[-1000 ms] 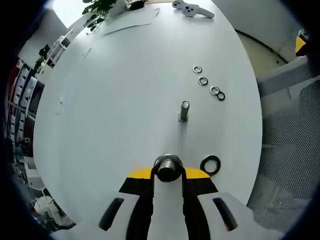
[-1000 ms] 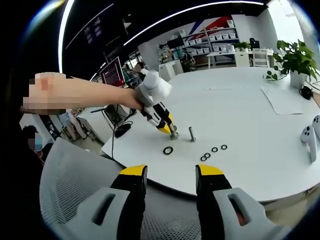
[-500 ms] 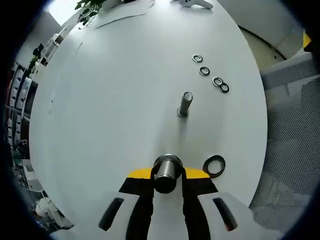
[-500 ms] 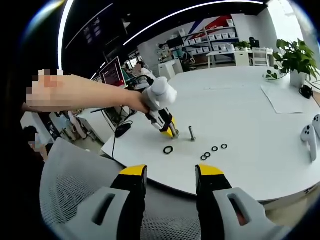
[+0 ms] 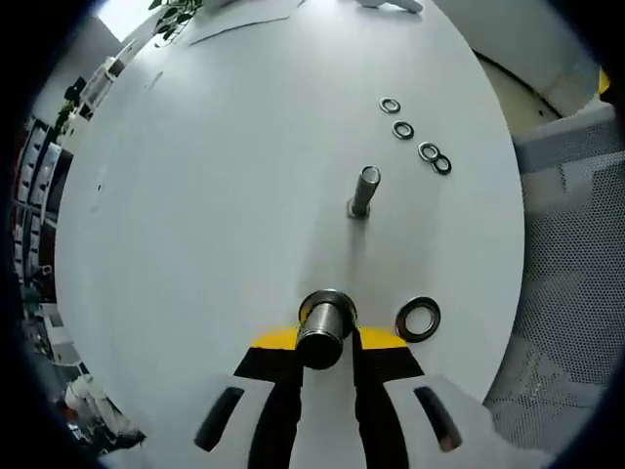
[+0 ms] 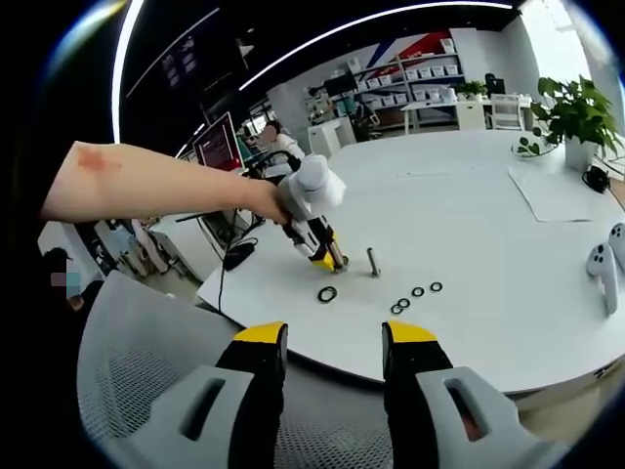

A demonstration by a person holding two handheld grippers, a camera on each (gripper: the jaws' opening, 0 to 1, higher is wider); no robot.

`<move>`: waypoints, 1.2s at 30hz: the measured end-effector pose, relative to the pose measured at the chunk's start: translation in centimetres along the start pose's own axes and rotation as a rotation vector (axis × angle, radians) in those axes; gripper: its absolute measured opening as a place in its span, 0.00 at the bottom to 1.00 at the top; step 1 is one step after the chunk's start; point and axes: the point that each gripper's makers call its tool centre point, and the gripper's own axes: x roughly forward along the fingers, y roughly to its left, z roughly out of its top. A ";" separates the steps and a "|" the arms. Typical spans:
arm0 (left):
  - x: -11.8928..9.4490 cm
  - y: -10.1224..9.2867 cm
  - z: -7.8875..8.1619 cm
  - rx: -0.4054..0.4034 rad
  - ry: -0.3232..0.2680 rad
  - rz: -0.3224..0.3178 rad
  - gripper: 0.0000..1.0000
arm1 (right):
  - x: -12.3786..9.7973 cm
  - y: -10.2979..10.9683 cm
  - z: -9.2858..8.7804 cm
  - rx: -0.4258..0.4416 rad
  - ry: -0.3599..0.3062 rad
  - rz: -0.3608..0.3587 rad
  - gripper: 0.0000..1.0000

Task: Place the washer onto the threaded stud by aligning its center hole with the stud, sliding it down to the base, and recovering from edge contact or off-axis alignment until the washer reaches the visible bottom stop.

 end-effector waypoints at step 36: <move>-1.0 -8.3 -0.9 -0.056 -0.184 -0.095 0.48 | -0.2 0.1 0.0 -0.003 -0.008 0.004 0.41</move>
